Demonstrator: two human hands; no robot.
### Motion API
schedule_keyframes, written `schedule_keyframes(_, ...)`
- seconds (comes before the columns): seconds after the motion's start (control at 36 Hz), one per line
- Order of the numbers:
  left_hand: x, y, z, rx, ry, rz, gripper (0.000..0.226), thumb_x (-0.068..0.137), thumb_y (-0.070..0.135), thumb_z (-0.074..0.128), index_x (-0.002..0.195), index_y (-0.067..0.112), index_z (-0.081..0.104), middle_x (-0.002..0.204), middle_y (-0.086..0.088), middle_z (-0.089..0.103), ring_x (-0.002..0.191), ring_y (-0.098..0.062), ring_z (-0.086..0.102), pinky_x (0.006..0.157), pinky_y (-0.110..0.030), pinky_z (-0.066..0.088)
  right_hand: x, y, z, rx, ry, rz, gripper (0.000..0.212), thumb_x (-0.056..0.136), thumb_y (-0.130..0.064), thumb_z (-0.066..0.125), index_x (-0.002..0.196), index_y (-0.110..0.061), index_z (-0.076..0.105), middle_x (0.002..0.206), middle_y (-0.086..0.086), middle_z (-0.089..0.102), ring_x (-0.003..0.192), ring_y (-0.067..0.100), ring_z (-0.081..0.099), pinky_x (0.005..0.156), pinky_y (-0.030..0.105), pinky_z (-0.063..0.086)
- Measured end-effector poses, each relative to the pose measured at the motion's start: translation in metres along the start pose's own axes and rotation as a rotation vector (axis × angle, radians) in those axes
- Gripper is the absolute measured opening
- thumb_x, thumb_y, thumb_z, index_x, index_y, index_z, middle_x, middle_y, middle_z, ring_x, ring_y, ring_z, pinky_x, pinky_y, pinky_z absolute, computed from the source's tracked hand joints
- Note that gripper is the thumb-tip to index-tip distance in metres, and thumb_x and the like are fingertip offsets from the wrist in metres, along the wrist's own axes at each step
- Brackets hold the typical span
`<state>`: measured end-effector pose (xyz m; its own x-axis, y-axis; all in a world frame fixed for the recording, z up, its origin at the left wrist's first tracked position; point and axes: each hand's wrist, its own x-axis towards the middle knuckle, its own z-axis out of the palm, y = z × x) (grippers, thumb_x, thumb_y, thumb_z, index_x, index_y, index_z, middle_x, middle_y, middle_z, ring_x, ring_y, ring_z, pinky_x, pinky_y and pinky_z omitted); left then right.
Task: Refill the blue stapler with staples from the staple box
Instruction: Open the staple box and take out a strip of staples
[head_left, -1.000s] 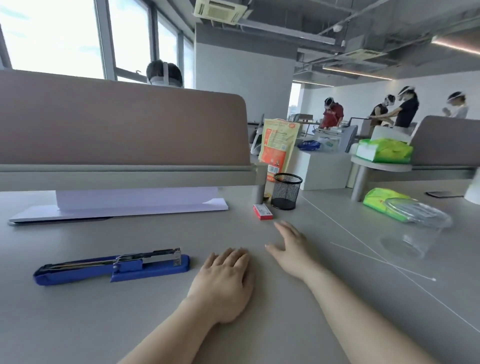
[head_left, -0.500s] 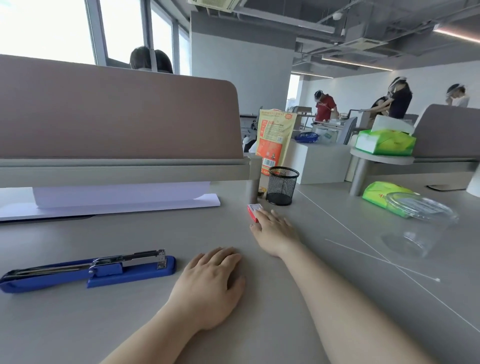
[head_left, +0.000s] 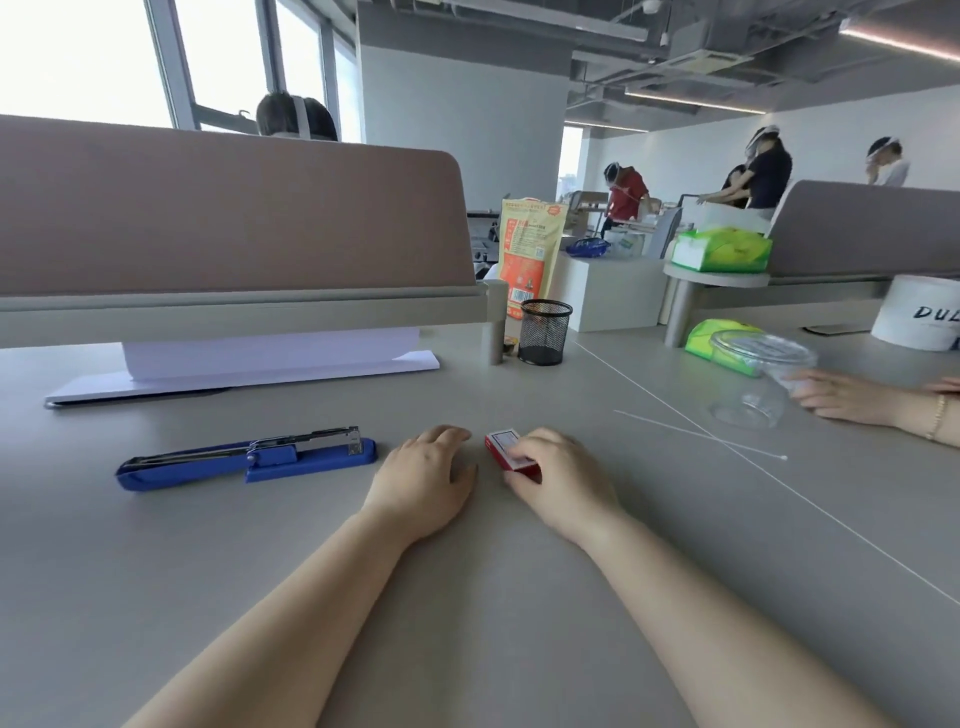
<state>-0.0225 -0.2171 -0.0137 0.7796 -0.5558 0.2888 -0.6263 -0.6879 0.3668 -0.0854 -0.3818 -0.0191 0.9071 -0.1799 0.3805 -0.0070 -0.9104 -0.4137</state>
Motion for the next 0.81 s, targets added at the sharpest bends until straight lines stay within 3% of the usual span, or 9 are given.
schedule_keyframes(0.14, -0.007, -0.005, 0.001, 0.027, -0.033, 0.0, 0.054, 0.088, 0.045, 0.045, 0.137, 0.024, 0.035, 0.147, 0.003, 0.039, 0.132, -0.021, 0.037, 0.109, -0.034, 0.029, 0.001, 0.002, -0.003, 0.187, -0.041, -0.041, 0.024, 0.078, -0.018, 0.067, 0.102, -0.016, 0.067, 0.111, 0.001, 0.062, 0.105, 0.017, 0.057, 0.091, 0.031, 0.046)
schedule_keyframes(0.28, -0.002, -0.004, 0.004, 0.018, 0.003, 0.034, 0.054, 0.087, 0.047, 0.045, 0.135, 0.025, 0.035, 0.142, 0.001, 0.045, 0.129, -0.022, 0.04, 0.107, -0.035, 0.031, 0.003, 0.003, -0.002, 0.27, -0.053, -0.038, 0.03, 0.076, -0.015, 0.068, 0.105, -0.016, 0.062, 0.112, 0.003, 0.059, 0.102, 0.017, 0.058, 0.091, 0.032, 0.047)
schedule_keyframes(0.44, 0.003, -0.009, 0.007, -0.014, 0.014, 0.027, 0.053, 0.087, 0.047, 0.048, 0.134, 0.026, 0.036, 0.138, 0.0, 0.048, 0.128, -0.022, 0.041, 0.106, -0.037, 0.031, 0.006, 0.006, 0.004, 0.24, -0.019, -0.04, 0.03, 0.077, -0.019, 0.068, 0.106, -0.016, 0.06, 0.108, 0.003, 0.059, 0.1, 0.016, 0.057, 0.082, 0.021, 0.041)
schedule_keyframes(0.81, 0.003, -0.01, 0.005, -0.079, 0.008, 0.016, 0.049, 0.086, 0.043, 0.051, 0.13, 0.027, 0.041, 0.129, -0.003, 0.055, 0.121, -0.024, 0.048, 0.102, -0.038, 0.037, 0.006, 0.004, 0.002, 0.221, -0.005, -0.015, 0.039, 0.077, -0.023, 0.069, 0.113, -0.015, 0.057, 0.116, 0.004, 0.06, 0.108, 0.019, 0.055, 0.091, 0.029, 0.044)
